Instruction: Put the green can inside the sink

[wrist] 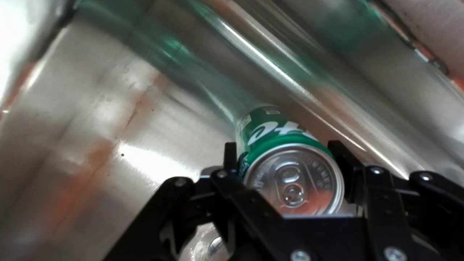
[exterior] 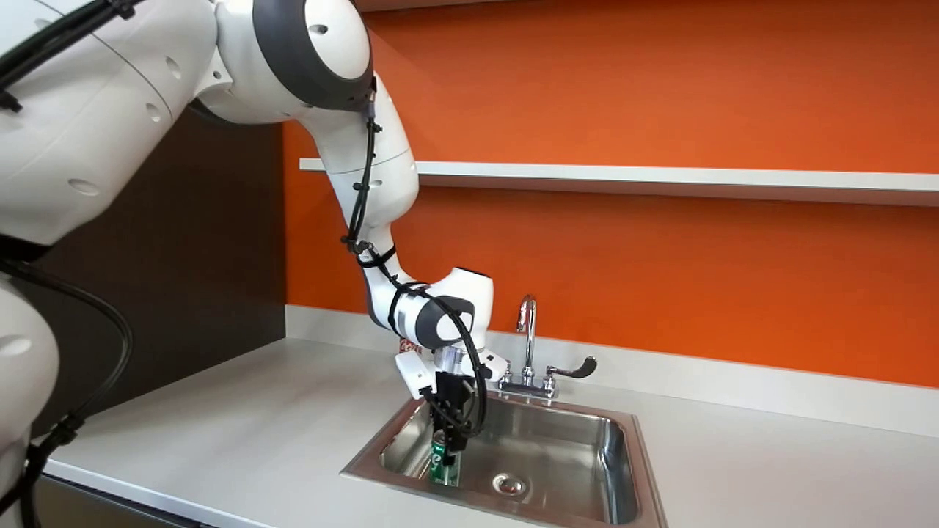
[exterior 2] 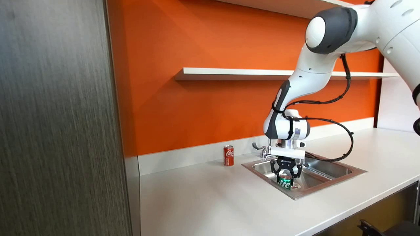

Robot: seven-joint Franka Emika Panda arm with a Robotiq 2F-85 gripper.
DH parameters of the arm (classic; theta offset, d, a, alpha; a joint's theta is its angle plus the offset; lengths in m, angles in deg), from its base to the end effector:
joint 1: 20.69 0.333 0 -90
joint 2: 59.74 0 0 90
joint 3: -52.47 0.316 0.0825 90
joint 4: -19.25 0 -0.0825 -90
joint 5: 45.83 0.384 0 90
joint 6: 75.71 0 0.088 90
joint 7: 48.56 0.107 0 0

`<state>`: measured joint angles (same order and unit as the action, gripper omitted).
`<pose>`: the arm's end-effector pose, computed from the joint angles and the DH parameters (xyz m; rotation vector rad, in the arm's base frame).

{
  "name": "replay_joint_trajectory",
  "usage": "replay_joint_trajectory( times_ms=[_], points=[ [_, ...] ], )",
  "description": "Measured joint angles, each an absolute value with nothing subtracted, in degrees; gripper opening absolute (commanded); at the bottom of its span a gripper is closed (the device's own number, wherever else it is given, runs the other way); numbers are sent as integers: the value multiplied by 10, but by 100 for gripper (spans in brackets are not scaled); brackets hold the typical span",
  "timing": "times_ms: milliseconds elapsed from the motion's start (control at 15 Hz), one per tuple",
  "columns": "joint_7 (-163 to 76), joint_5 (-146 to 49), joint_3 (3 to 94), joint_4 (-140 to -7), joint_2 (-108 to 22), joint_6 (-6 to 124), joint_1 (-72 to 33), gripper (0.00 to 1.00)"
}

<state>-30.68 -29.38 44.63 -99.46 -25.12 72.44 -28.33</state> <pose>0.5493 -0.1598 0.1287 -2.8282 1.2152 0.1193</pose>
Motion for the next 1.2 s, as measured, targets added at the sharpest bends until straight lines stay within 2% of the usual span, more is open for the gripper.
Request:
replay_joint_trajectory(
  times_ms=[67,133,200,333,1200],
  points=[
    [-307,-294,446,-994,-251,724,-283,38],
    [-307,-294,446,-994,-251,724,-283,88],
    [-307,-294,446,-994,-251,724,-283,90],
    [-307,-294,446,-994,-251,725,-283,100],
    [-309,-295,432,-995,-299,730,-284,100]
  ],
)
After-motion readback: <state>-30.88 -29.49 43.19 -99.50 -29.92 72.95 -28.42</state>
